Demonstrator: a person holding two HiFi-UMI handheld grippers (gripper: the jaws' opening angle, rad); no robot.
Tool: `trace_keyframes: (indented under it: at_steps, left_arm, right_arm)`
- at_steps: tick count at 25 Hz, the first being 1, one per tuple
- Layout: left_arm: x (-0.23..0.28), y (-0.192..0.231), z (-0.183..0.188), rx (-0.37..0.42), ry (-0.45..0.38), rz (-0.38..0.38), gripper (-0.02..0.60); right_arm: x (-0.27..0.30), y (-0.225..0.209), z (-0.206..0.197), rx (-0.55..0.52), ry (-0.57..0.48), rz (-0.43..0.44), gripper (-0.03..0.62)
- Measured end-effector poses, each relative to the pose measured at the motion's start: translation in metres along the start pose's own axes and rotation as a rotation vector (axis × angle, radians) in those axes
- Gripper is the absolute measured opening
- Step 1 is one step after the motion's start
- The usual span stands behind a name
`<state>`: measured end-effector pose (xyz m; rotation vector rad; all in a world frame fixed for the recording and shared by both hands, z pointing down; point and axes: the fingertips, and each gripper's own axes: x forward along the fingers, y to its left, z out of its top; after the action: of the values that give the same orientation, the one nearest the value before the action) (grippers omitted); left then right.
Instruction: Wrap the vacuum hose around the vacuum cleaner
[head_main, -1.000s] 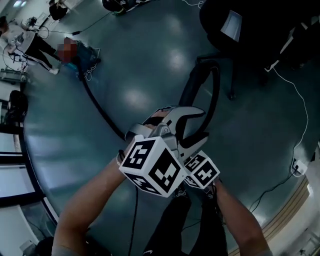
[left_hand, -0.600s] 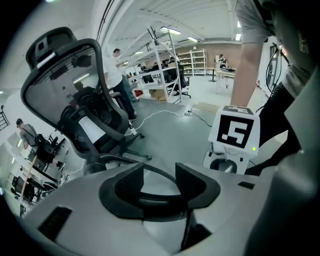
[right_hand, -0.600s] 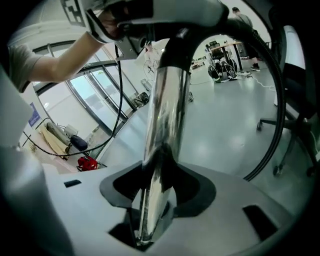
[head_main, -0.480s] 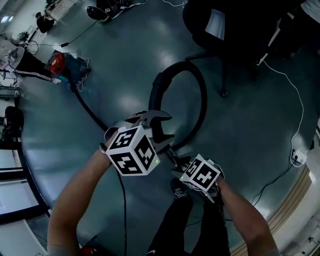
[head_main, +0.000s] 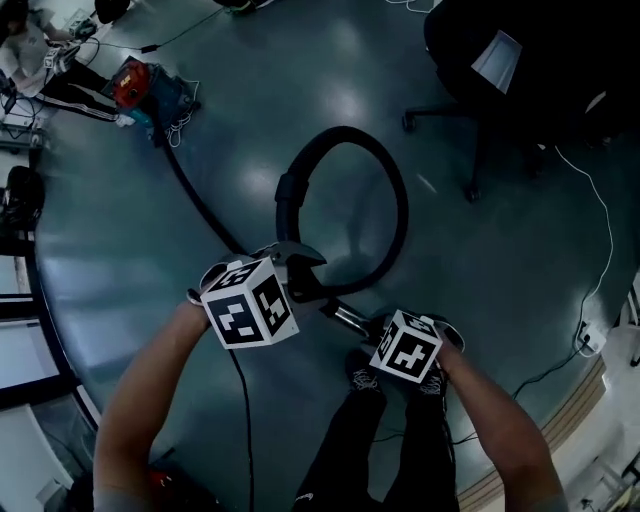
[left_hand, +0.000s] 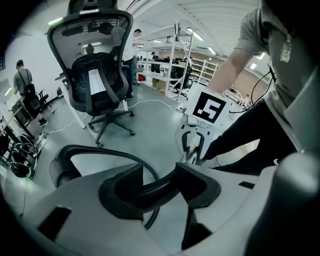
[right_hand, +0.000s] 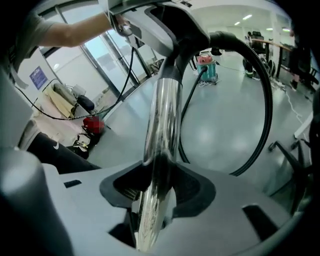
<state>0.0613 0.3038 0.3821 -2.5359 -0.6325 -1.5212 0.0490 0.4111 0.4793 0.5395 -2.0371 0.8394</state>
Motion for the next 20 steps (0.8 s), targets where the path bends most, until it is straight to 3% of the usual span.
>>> trace_keyframes:
  at_steps: [3, 10, 15, 20]
  left_arm:
    - [-0.007, -0.011, -0.030, 0.014, 0.024, -0.048, 0.259]
    - [-0.005, -0.032, -0.106, 0.142, 0.211, 0.005, 0.264]
    - [0.009, -0.036, -0.144, 0.115, 0.287, -0.015, 0.262]
    - [0.023, -0.030, -0.158, 0.011, 0.293, -0.034, 0.262]
  right_arm:
    - [0.015, -0.002, 0.007, -0.078, 0.080, -0.012, 0.170]
    - [0.030, -0.003, 0.030, -0.274, 0.232, -0.006, 0.170]
    - [0.038, -0.023, 0.038, -0.419, 0.339, -0.018, 0.170]
    - [0.042, -0.047, 0.043, -0.532, 0.429, 0.002, 0.170]
